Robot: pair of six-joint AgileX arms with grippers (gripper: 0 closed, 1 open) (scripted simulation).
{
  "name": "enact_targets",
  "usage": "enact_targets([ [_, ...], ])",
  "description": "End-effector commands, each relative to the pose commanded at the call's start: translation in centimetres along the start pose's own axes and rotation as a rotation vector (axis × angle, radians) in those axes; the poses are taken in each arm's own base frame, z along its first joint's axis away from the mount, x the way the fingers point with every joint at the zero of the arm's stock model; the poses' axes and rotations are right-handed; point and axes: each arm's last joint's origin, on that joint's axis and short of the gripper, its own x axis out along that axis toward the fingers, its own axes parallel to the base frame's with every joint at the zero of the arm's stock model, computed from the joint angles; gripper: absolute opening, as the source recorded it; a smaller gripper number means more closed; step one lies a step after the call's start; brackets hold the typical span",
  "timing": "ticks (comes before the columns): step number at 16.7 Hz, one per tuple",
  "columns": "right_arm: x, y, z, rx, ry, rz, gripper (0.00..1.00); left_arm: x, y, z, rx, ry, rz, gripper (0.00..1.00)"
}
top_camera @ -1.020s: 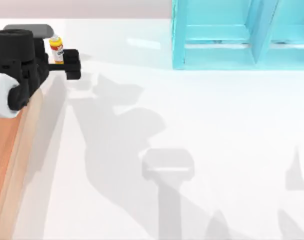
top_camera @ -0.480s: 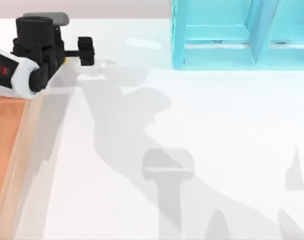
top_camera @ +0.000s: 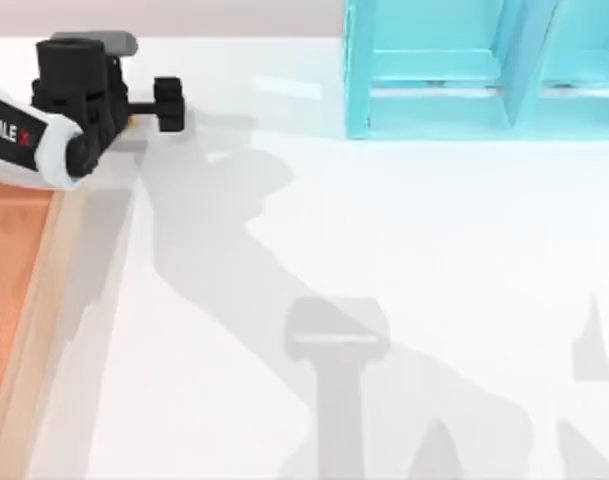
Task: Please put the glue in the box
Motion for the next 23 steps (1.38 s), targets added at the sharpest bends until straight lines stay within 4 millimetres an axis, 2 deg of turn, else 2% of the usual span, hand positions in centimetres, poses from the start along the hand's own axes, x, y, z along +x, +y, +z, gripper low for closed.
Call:
enact_targets([
  [5,0.0,0.0,0.0,0.0,0.0,0.0,1.0,0.41,0.24,-0.24,0.0,0.002,0.0,1.0],
  [18,0.0,0.0,0.0,0.0,0.0,0.0,1.0,0.41,0.24,-0.24,0.0,0.002,0.0,0.02],
  [23,0.0,0.0,0.0,0.0,0.0,0.0,1.0,0.41,0.24,-0.24,0.0,0.002,0.0,0.0],
])
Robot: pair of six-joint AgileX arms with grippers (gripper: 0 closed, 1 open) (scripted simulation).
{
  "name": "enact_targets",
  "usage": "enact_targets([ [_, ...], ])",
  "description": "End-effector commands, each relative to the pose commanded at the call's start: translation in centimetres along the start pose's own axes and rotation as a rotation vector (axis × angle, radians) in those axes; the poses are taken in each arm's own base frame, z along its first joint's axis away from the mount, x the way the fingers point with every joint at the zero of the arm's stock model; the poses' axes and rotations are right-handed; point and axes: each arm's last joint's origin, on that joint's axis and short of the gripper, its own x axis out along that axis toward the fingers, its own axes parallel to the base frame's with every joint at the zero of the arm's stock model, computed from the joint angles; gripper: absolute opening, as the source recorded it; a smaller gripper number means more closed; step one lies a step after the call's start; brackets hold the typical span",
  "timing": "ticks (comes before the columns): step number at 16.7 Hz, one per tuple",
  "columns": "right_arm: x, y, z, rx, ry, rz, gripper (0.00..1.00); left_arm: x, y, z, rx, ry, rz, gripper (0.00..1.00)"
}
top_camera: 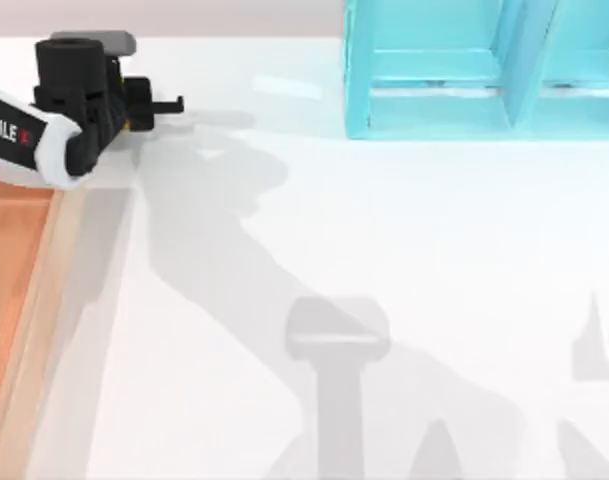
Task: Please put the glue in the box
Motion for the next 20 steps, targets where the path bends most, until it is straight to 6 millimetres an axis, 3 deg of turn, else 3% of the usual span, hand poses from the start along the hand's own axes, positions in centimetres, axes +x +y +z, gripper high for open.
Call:
enact_targets([
  [6,0.0,0.0,0.0,0.0,0.0,0.0,1.0,-0.1,-0.4,0.4,0.006,0.001,-0.007,0.0],
  [13,0.0,0.0,0.0,0.0,0.0,0.0,1.0,-1.0,-1.7,1.6,0.05,0.132,-0.033,0.0],
  [16,0.0,0.0,0.0,0.0,0.0,0.0,1.0,-2.2,-1.0,3.6,0.035,0.134,-0.014,0.0],
  [20,0.0,0.0,0.0,0.0,0.0,0.0,1.0,-4.6,-0.4,8.6,0.005,0.009,-0.003,0.0],
])
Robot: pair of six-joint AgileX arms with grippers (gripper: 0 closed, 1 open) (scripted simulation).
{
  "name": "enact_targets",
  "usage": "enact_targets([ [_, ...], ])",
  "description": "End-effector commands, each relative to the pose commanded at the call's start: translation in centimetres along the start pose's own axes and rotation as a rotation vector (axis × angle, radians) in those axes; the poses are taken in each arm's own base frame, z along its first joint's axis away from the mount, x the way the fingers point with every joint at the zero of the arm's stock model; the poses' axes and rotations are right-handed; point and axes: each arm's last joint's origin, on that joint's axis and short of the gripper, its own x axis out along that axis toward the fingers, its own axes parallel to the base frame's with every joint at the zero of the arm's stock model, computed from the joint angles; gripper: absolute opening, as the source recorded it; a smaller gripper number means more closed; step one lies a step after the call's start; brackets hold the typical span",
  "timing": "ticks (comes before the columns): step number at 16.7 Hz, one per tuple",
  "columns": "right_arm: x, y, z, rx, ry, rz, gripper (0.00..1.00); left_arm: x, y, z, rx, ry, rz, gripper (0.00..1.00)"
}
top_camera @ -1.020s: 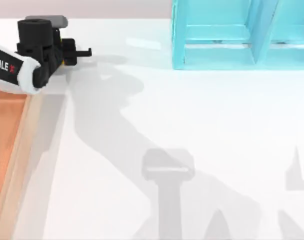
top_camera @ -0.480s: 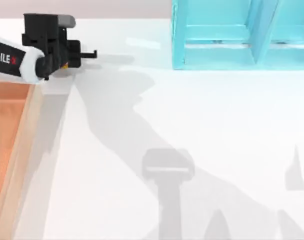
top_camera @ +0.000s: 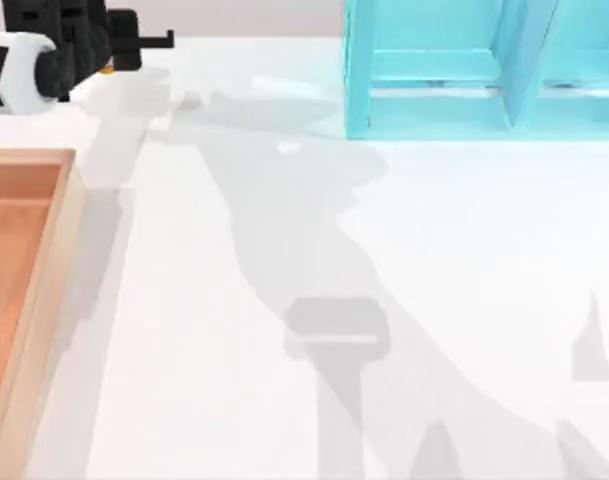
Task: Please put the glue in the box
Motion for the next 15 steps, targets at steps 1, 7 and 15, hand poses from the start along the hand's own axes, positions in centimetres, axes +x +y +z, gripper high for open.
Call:
enact_targets([
  [1,0.0,0.0,0.0,0.0,0.0,0.0,1.0,-0.2,0.0,0.5,-0.002,-0.016,-0.001,0.0],
  [7,0.0,0.0,0.0,0.0,0.0,0.0,1.0,-0.3,0.1,0.3,0.01,-0.001,-0.007,0.0],
  [15,0.0,0.0,0.0,0.0,0.0,0.0,1.0,-6.2,11.9,-0.2,0.256,0.26,-0.158,0.0],
])
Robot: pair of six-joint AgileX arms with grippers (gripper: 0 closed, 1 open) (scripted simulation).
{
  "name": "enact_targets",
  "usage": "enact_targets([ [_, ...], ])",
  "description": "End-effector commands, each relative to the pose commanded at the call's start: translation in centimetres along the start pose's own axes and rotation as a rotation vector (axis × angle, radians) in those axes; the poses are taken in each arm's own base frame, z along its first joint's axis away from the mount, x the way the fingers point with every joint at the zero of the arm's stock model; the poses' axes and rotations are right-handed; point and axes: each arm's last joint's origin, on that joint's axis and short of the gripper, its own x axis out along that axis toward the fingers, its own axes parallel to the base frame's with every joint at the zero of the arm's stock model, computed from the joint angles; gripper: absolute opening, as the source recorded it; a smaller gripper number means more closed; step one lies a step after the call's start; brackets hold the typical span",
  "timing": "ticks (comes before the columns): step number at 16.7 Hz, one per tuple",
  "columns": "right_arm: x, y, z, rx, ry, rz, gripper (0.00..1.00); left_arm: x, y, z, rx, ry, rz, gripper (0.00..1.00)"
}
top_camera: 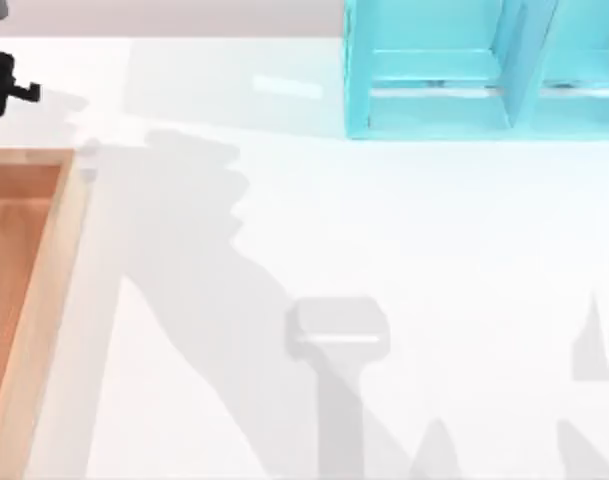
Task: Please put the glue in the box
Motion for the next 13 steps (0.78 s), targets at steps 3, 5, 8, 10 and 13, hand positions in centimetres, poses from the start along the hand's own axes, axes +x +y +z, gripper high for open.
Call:
enact_targets([
  [3,0.0,0.0,0.0,0.0,0.0,0.0,1.0,-4.7,3.8,-3.7,0.117,0.071,-0.123,0.0],
  [5,0.0,0.0,0.0,0.0,0.0,0.0,1.0,-7.6,5.4,-6.8,0.177,0.091,-0.22,0.0],
  [8,0.0,0.0,0.0,0.0,0.0,0.0,1.0,-11.5,6.7,-11.5,0.222,0.061,-0.362,0.0],
  [10,0.0,0.0,0.0,0.0,0.0,0.0,1.0,-13.6,6.8,-14.1,0.227,0.004,-0.431,0.0],
  [13,0.0,0.0,0.0,0.0,0.0,0.0,1.0,-16.1,6.6,-16.7,0.22,-0.106,-0.477,0.0],
])
